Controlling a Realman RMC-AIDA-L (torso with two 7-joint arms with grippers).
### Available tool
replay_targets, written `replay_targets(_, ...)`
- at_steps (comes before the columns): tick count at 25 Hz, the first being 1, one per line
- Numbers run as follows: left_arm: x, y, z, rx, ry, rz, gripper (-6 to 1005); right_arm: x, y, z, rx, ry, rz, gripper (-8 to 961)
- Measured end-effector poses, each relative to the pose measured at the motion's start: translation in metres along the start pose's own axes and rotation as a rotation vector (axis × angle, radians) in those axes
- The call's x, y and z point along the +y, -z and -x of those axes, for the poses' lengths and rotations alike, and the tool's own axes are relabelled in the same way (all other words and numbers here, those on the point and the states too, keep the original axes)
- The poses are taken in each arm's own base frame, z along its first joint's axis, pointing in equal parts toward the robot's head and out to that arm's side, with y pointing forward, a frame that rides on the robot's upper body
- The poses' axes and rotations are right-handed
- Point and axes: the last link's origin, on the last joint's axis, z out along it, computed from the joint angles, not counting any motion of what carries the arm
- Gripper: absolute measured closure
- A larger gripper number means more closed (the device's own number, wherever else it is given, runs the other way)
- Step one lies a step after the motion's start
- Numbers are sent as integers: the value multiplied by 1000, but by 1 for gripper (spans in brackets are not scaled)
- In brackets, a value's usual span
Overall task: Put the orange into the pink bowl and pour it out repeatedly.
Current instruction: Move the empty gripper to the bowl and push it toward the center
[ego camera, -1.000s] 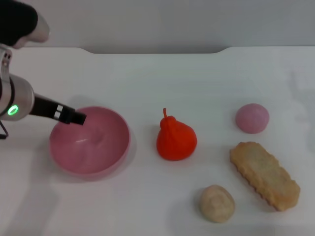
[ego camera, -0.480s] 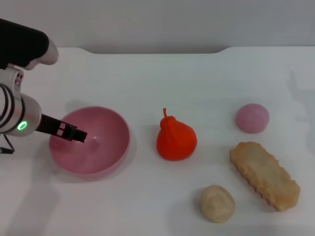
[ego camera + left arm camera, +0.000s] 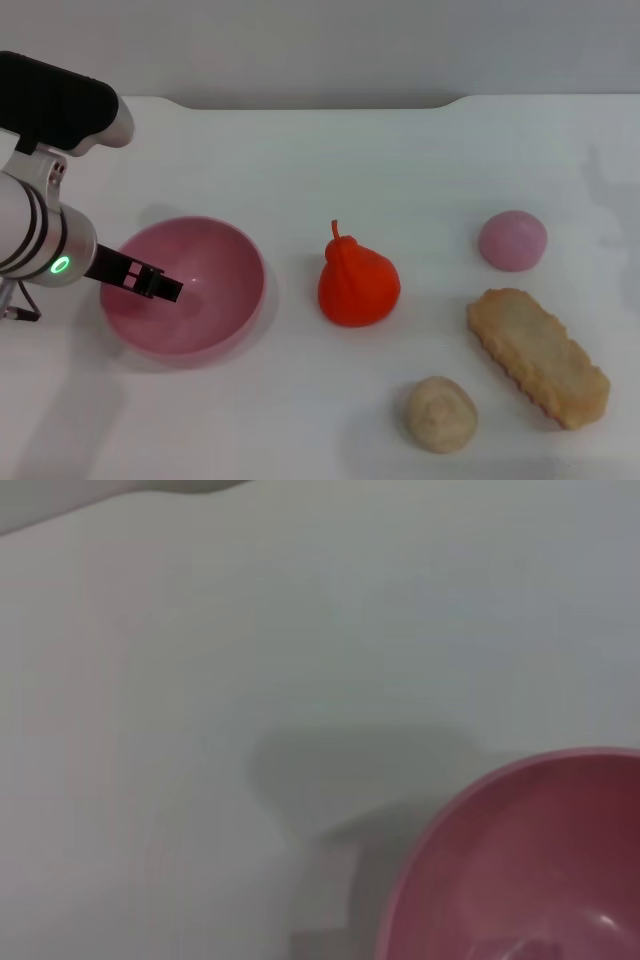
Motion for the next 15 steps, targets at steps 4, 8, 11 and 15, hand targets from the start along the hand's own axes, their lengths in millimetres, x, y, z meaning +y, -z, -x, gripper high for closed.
replay_targets(4, -1, 0, -2, 13, 0, -6, 198, 0, 0, 0, 0, 0, 0, 136)
replay_targets(8, -2, -3, -1, 6, -8, -36, 200, -1, 2, 0, -1, 0, -5, 136)
replay_targets(11, -3, -8, 1, -17, -25, -58, 201, -1, 2, 1, -4, -2, -5, 136)
replay_targets(15, -3, -14, 2, -44, -36, -65, 372, 0, 1, 3, -10, -2, -2, 136)
